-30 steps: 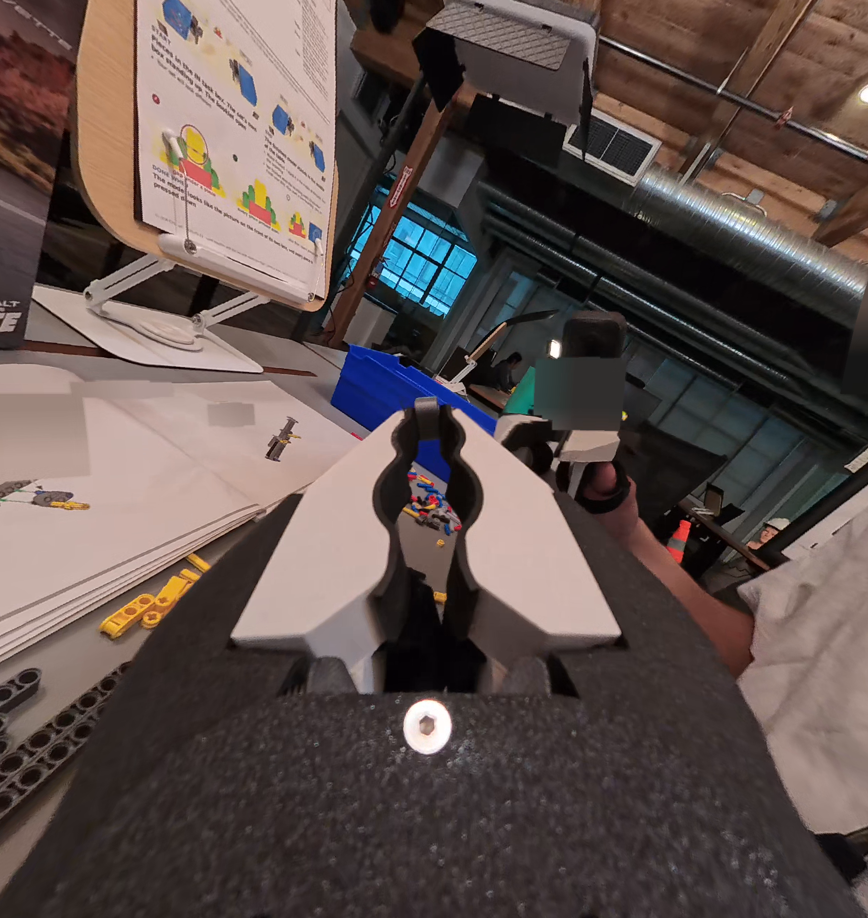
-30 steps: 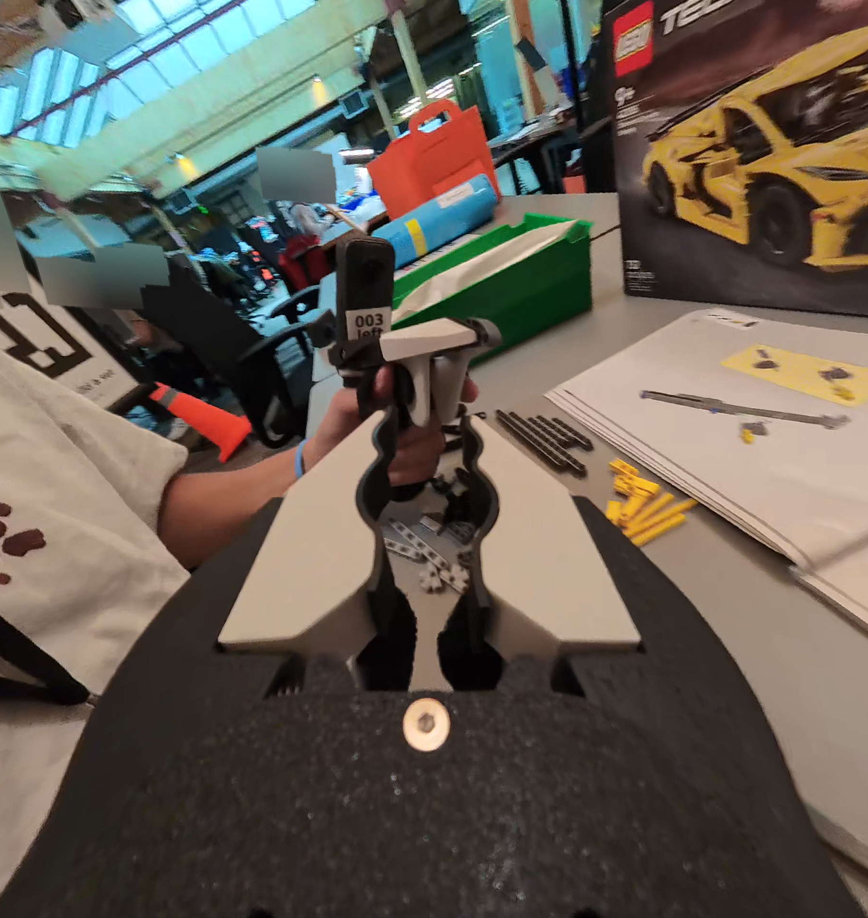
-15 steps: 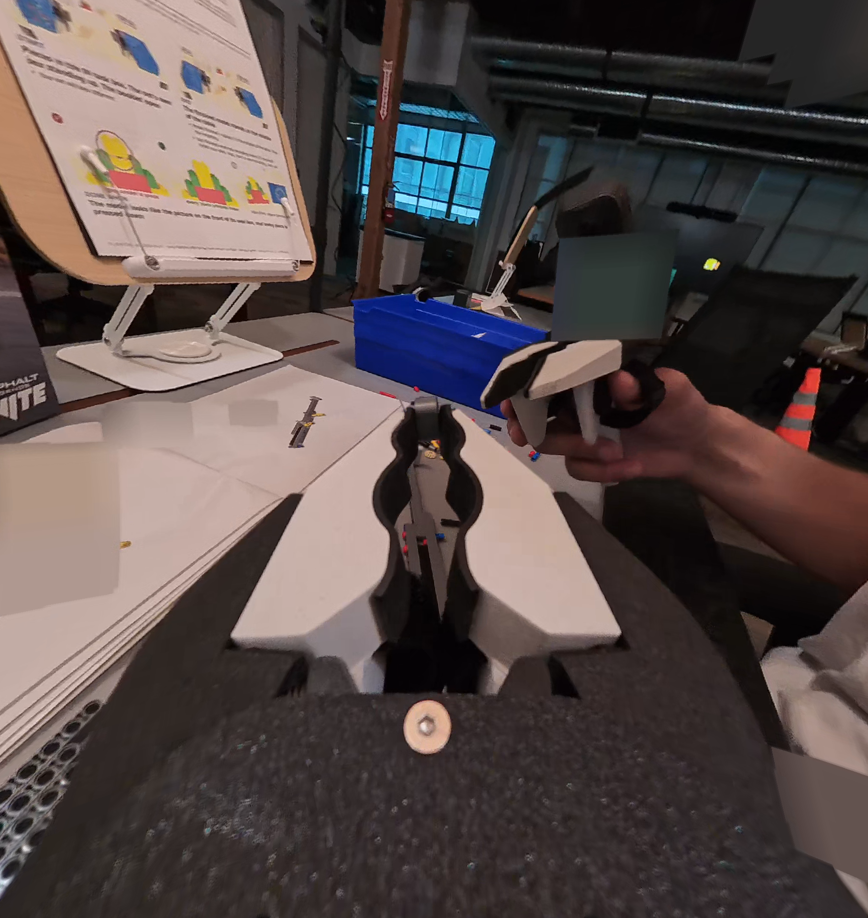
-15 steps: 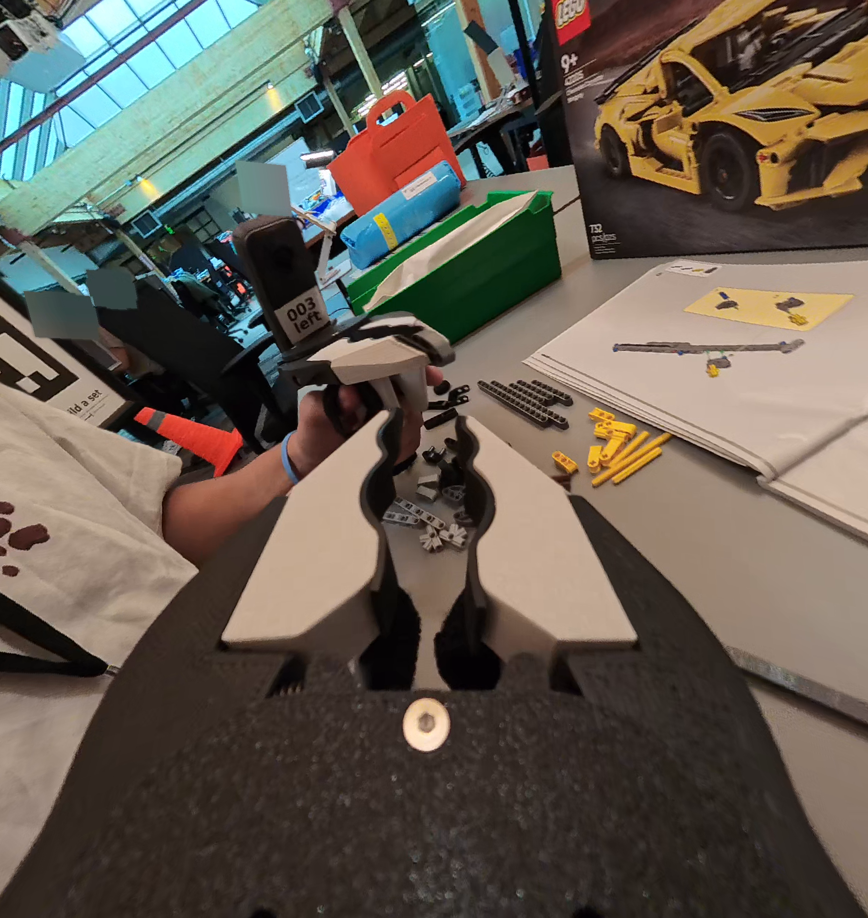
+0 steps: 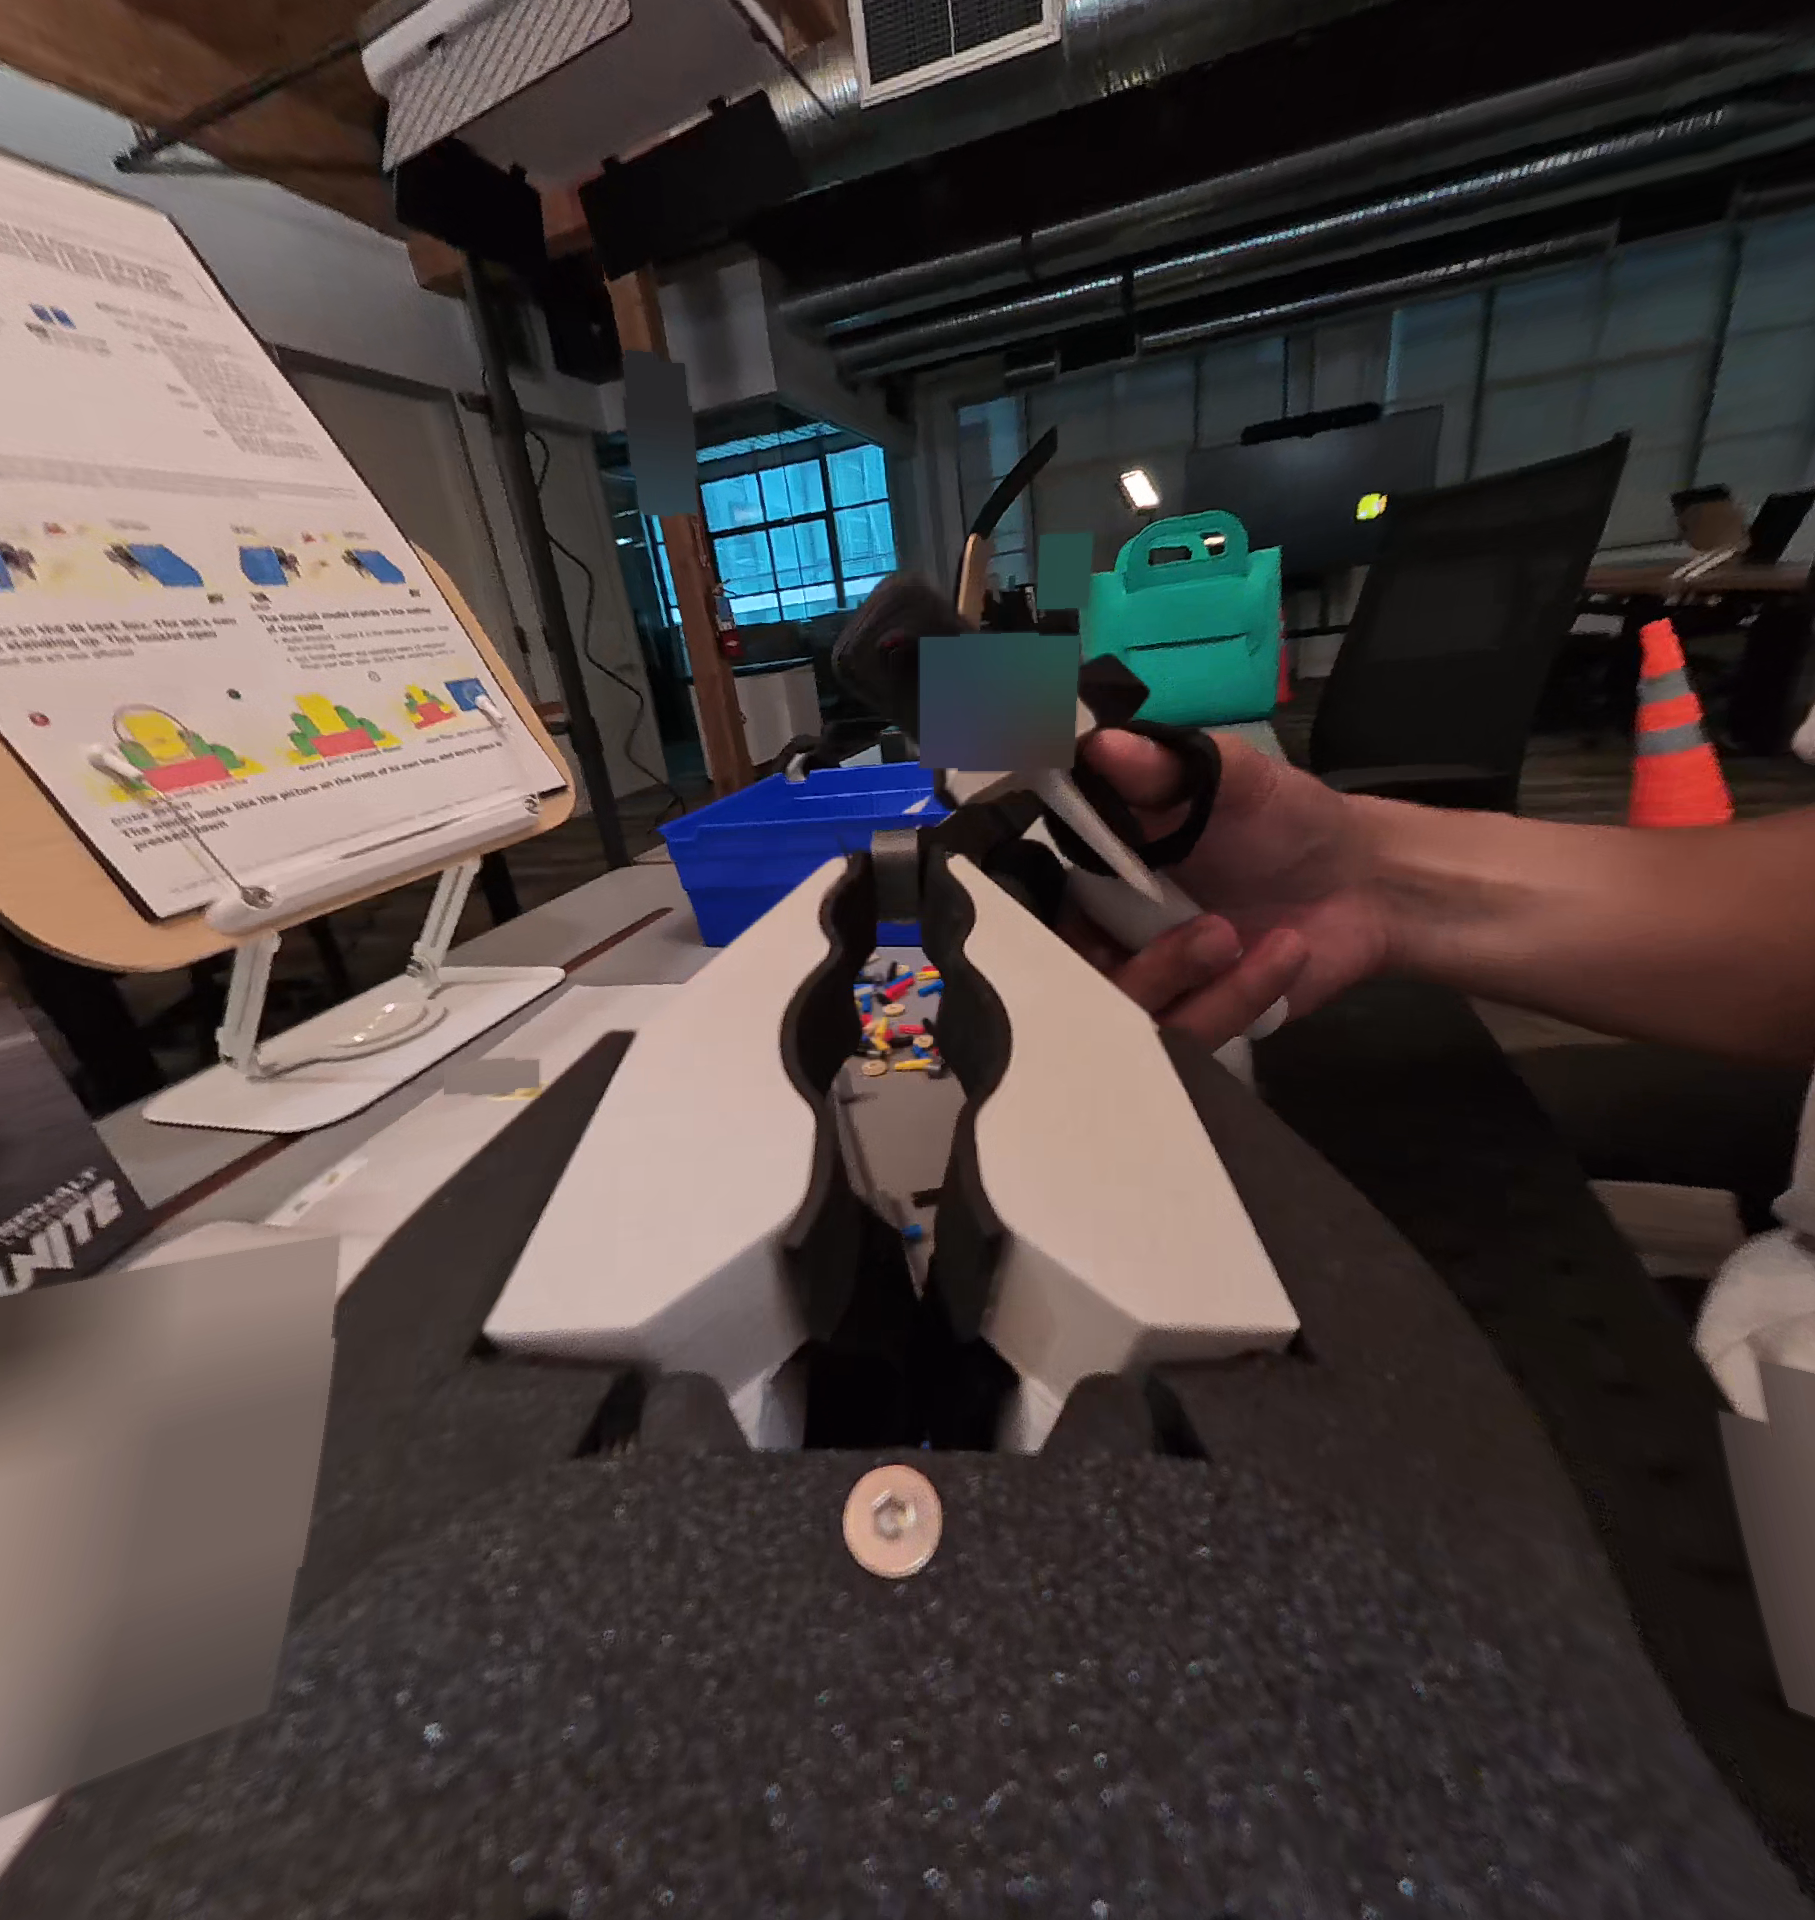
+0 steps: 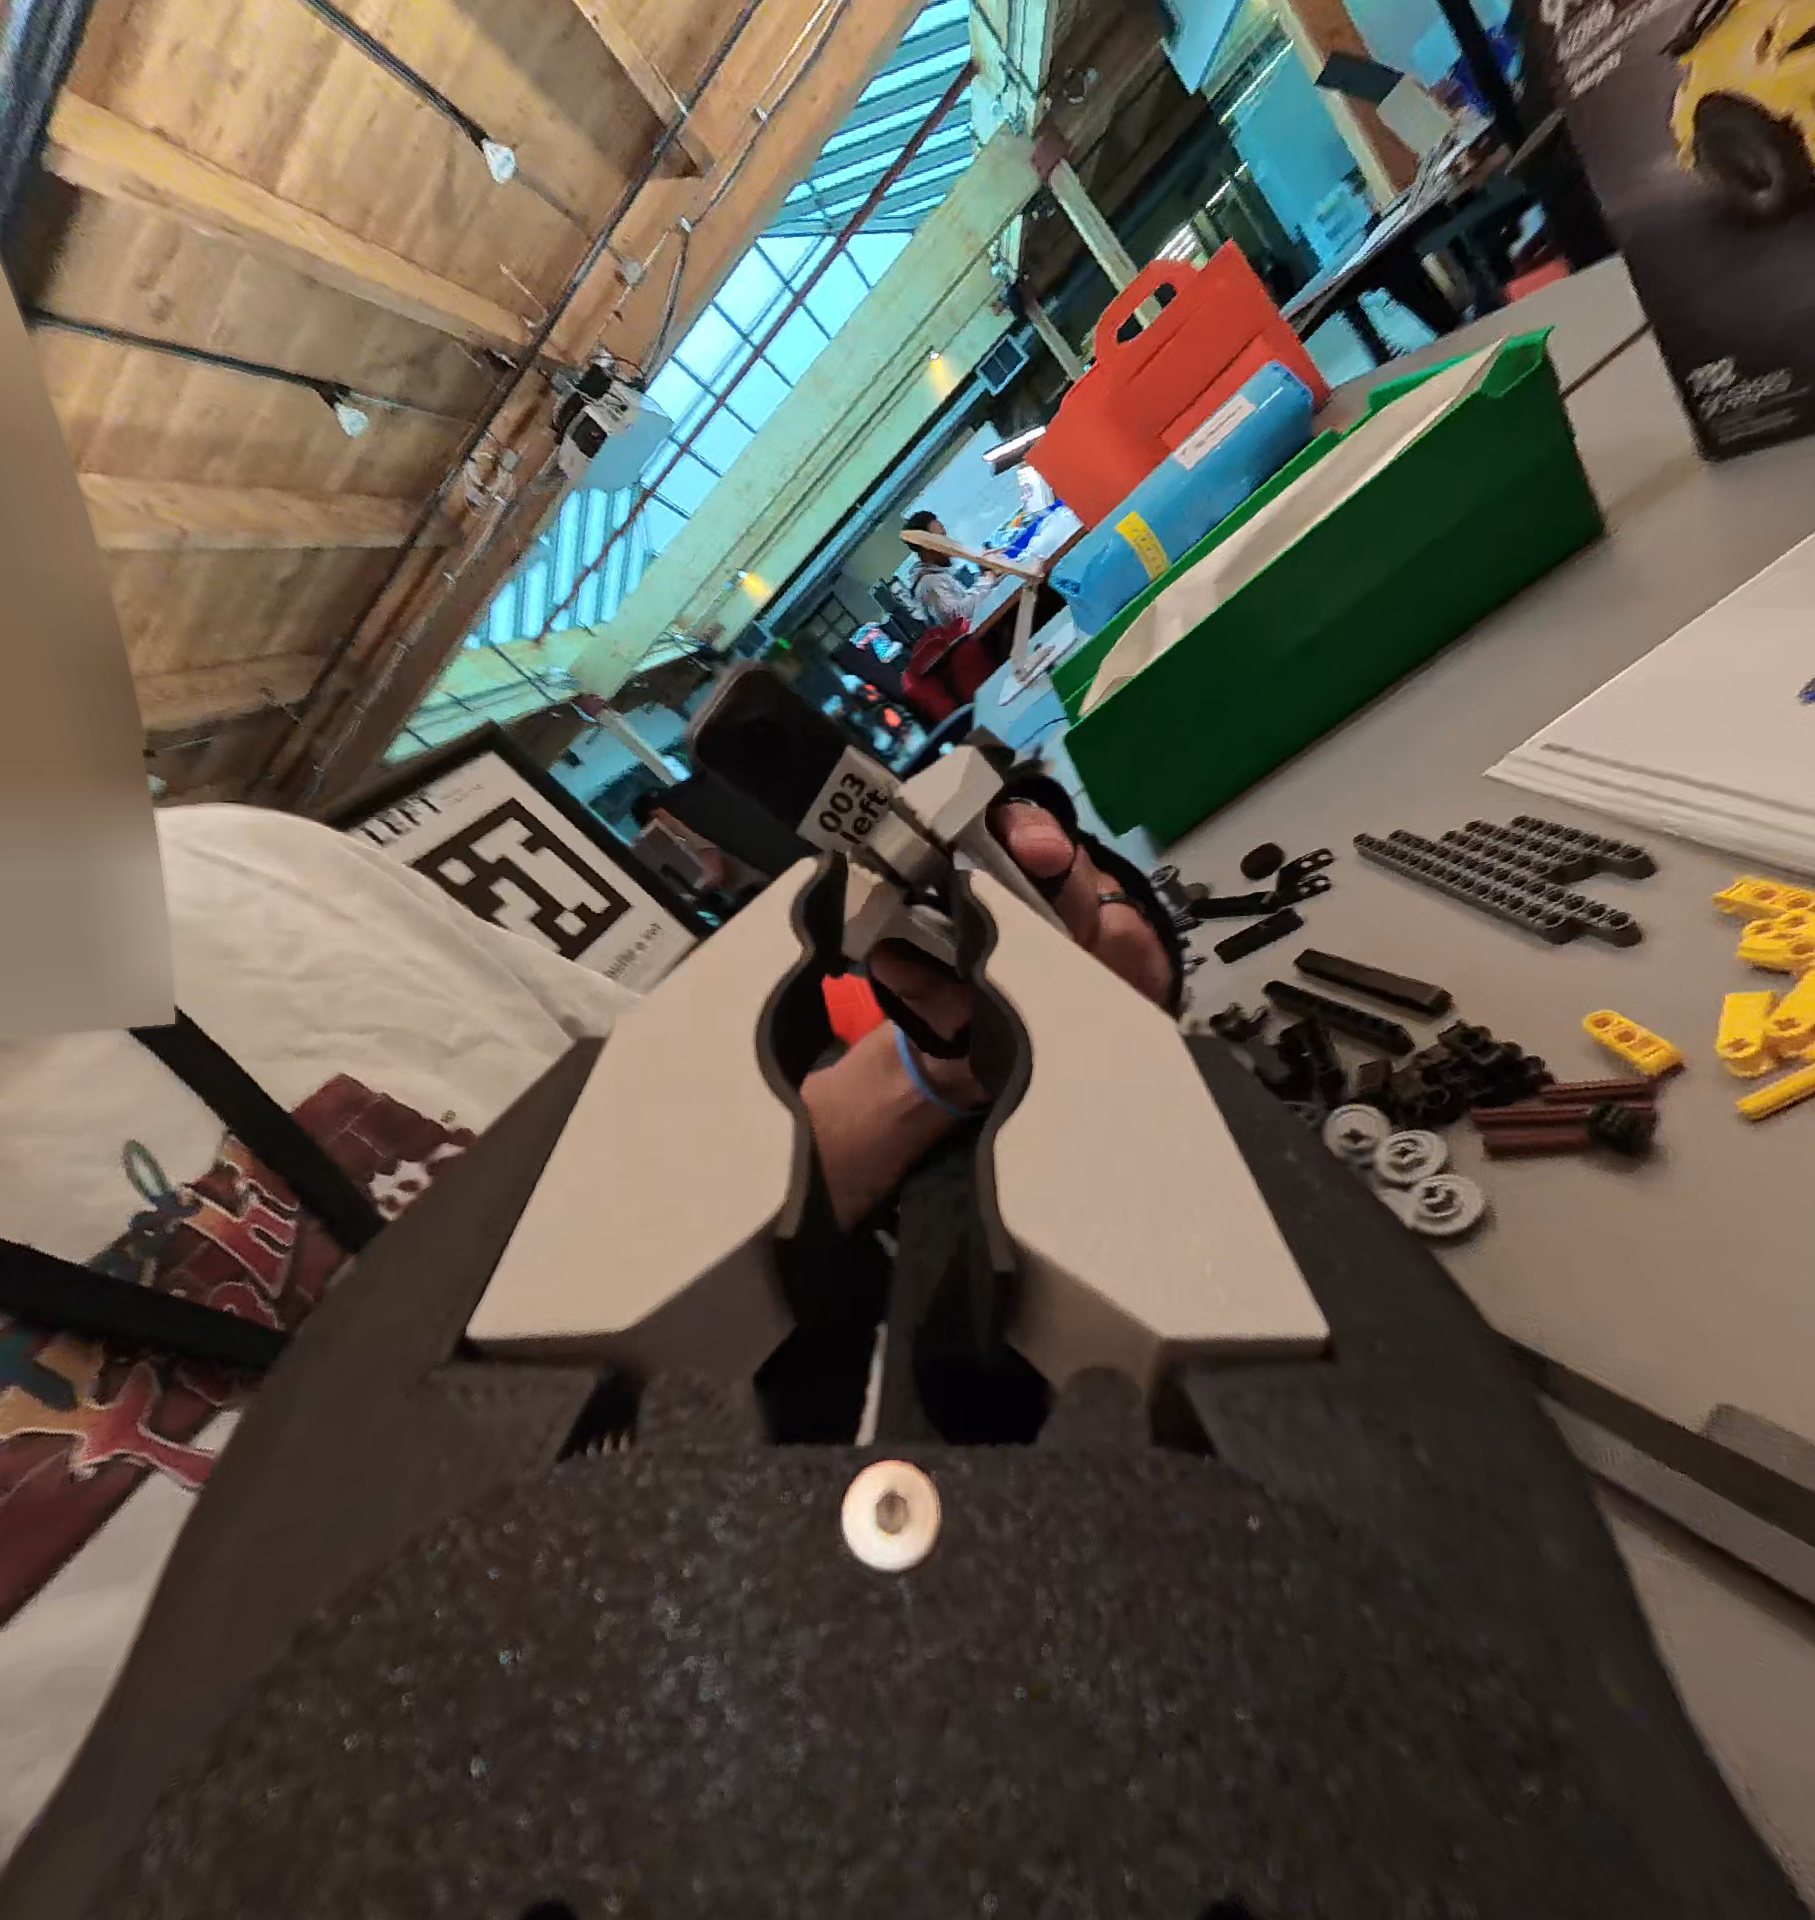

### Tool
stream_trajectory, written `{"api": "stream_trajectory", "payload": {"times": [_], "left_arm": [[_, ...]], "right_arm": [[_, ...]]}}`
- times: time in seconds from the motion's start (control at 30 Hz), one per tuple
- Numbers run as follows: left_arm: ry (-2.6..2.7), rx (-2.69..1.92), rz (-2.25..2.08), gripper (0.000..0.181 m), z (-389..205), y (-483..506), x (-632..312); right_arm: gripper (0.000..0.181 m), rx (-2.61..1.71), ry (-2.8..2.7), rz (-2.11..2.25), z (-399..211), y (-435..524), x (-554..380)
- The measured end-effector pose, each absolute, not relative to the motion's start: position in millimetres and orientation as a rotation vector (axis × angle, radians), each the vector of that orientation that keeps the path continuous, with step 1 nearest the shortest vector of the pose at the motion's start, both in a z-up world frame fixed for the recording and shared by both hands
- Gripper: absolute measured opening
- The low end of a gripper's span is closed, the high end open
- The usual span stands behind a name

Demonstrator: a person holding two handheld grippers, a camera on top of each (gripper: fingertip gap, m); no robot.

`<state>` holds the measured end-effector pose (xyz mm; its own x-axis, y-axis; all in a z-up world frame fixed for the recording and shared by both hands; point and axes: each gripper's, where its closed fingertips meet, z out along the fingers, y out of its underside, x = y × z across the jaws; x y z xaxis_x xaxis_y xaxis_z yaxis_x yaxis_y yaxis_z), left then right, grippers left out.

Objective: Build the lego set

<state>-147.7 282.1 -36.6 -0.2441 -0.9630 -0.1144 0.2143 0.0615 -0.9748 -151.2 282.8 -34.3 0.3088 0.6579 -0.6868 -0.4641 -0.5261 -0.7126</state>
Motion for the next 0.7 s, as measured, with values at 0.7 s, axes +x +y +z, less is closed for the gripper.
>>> {"api": "stream_trajectory", "payload": {"times": [0.7], "left_arm": [[1.477,-0.775,-1.015,0.012,-72.7,262.2,-130.7]], "right_arm": [[0.014,-1.665,-0.181,1.449,-67.6,267.2,-147.7]]}}
